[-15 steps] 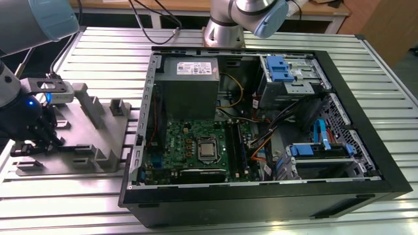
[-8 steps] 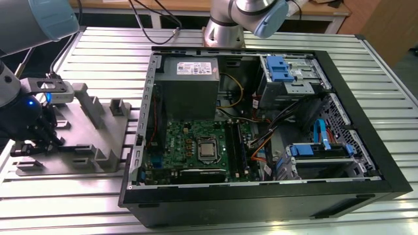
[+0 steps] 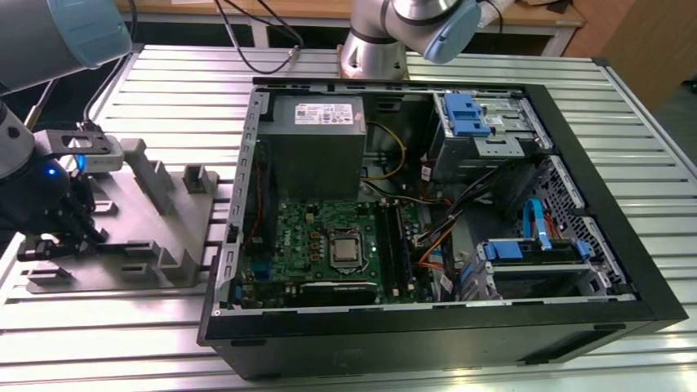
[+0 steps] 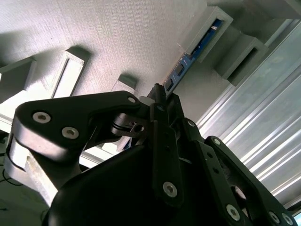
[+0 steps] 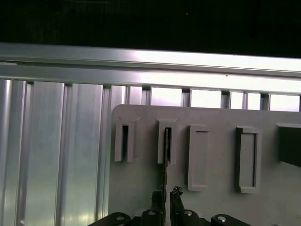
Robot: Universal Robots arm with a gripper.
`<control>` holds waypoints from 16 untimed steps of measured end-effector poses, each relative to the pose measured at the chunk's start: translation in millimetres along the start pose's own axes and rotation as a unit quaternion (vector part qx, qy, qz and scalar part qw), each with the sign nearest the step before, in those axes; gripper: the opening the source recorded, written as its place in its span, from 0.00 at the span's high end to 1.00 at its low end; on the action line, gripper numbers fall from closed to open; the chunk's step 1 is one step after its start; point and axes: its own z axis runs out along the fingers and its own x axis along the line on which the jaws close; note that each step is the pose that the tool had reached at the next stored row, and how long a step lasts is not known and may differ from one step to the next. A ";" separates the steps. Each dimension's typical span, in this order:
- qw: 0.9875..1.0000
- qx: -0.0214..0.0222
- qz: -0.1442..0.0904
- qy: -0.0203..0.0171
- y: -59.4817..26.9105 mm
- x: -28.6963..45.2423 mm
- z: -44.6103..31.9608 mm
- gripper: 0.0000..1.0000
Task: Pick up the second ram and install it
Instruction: 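Pick up the second ram and move it above second insertion slot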
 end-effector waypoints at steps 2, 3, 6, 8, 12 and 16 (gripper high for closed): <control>1.000 0.000 0.000 0.000 0.0 0.0 0.0 0.80; 1.000 0.000 0.000 0.000 0.0 0.0 0.0 0.80; 1.000 0.000 0.000 -0.001 0.0 0.0 0.0 0.87; 1.000 0.000 0.000 -0.001 0.0 0.0 0.0 0.87; 1.000 0.000 0.000 -0.002 0.0 0.0 0.0 0.89; 1.000 0.000 0.000 -0.002 0.0 0.0 0.0 0.89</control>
